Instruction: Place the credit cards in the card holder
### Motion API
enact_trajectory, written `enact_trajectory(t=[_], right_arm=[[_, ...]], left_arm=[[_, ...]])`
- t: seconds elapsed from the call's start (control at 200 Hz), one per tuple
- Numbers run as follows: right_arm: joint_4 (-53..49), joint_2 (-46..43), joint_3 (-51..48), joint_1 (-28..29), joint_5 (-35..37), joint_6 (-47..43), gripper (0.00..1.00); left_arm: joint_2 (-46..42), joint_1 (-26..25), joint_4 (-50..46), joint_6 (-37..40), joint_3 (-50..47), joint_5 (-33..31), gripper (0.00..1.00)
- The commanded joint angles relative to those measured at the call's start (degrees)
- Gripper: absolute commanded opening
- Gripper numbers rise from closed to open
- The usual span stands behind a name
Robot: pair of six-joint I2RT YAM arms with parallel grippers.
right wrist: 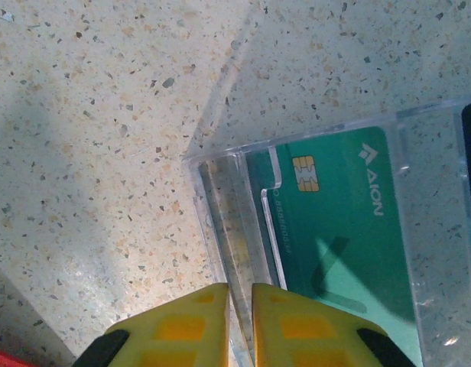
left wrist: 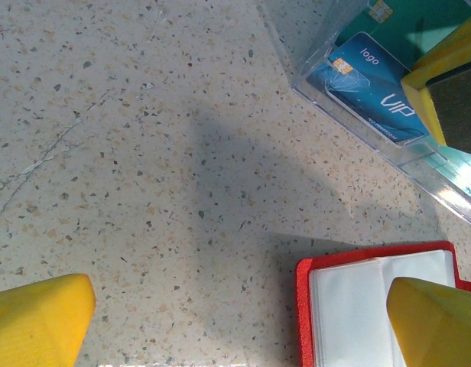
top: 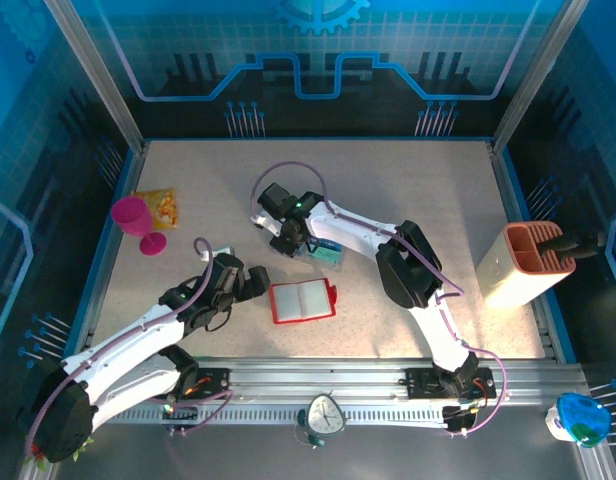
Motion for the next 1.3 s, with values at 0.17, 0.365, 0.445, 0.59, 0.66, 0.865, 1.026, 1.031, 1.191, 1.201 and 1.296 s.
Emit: enact_trajectory(t=[0.17,0.365,0.445,0.59,0.66,0.865,1.026,1.031,1.191,1.201,1.296], right_arm=[[-1.5,-1.6,0.4,0.5,1.8,-2.2,0.02],[-1.0,-4.4,0.7,0.8,1.9,-4.4,0.00],[-1.0,-6.3,0.4,1.1,1.4,-4.4,0.00],[0.2,-11.1,-1.0,1.4,-0.7,-2.4,0.00],[1.2,-13.7,-2.6,1.3,-1.5,-0.8,0.00],[6.8,-23.9,-13.5,-0.3,-5.4,8.5,0.00],[17.5,-35.5,-30.2,-3.9,-12.5,20.1,0.00],[17.8,-35.9,-30.7,-4.1,-12.7,20.7,0.00],[31.0,-46.3,-47.6,-6.0,-18.9,32.1,0.00],[31.6,-46.8,-48.5,-6.1,-19.0,32.7,0.00],[37.9,-51.1,-56.1,-6.1,-19.3,38.1,0.00]], left_arm=[[0.0,0.5,0.7,0.2,0.3,-0.2,0.99],[0.0,0.6,0.4,0.8,0.6,0.4,0.99],[0.1,0.7,0.4,1.1,0.9,0.9,0.99],[0.8,0.7,0.1,1.8,1.6,2.6,0.99],[1.4,0.7,0.2,2.0,2.0,3.6,0.99],[4.9,-1.1,0.0,2.5,4.3,6.4,0.99],[9.3,-6.8,-1.9,3.0,7.7,2.7,0.99],[9.5,-7.0,-2.0,3.0,7.8,2.6,0.99],[14.1,-12.1,-3.6,2.3,10.0,-1.9,0.99],[14.4,-12.4,-3.7,2.2,10.2,-2.0,0.99],[16.6,-14.2,-4.4,1.7,10.6,-3.6,0.99]])
